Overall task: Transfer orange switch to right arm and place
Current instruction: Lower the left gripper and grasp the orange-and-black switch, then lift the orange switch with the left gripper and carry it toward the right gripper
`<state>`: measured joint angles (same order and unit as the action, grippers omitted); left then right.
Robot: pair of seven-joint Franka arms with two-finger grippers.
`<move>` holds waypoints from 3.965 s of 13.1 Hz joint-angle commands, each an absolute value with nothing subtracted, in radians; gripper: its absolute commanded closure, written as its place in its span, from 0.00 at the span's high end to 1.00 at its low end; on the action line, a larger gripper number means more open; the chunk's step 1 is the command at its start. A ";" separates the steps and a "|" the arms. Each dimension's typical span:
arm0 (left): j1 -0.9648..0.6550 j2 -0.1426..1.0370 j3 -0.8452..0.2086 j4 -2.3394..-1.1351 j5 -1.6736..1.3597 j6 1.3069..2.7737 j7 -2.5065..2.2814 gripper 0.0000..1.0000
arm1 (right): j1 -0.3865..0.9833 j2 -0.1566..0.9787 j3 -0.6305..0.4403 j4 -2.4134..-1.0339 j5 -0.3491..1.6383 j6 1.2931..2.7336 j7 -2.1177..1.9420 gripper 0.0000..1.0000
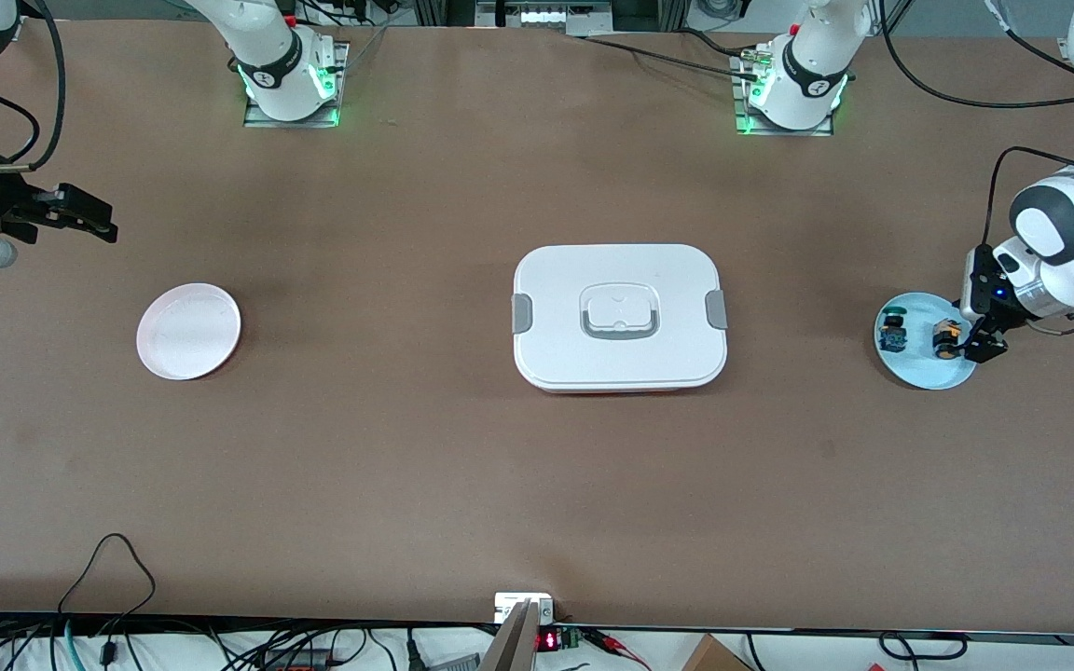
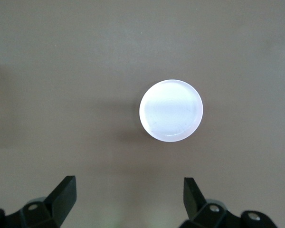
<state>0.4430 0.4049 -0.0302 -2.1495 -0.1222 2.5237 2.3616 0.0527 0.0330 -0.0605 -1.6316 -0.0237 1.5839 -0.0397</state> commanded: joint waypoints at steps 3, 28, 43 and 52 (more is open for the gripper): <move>0.459 0.448 -0.048 -2.108 -0.166 2.539 2.399 1.00 | 0.044 0.040 -0.055 -1.615 -0.011 1.572 -0.034 1.00; 0.471 0.491 -0.066 -1.975 -0.239 2.410 2.454 0.00 | 0.054 0.052 -0.052 -1.615 -0.011 1.571 -0.034 1.00; 0.125 0.693 -0.351 -1.525 -1.366 1.581 2.074 0.00 | 0.061 0.091 -0.048 -1.623 0.120 1.557 -0.049 1.00; -0.434 0.670 -0.350 -1.366 -1.901 2.377 2.008 0.00 | 0.113 0.129 -0.048 -1.621 0.596 1.394 -0.051 1.00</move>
<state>-0.3626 0.6755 -0.3701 -1.4230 -1.8594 2.2766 2.0632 0.1007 0.1098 -0.0471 -1.6337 0.5186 1.4074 -0.0425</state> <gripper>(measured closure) 0.278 0.000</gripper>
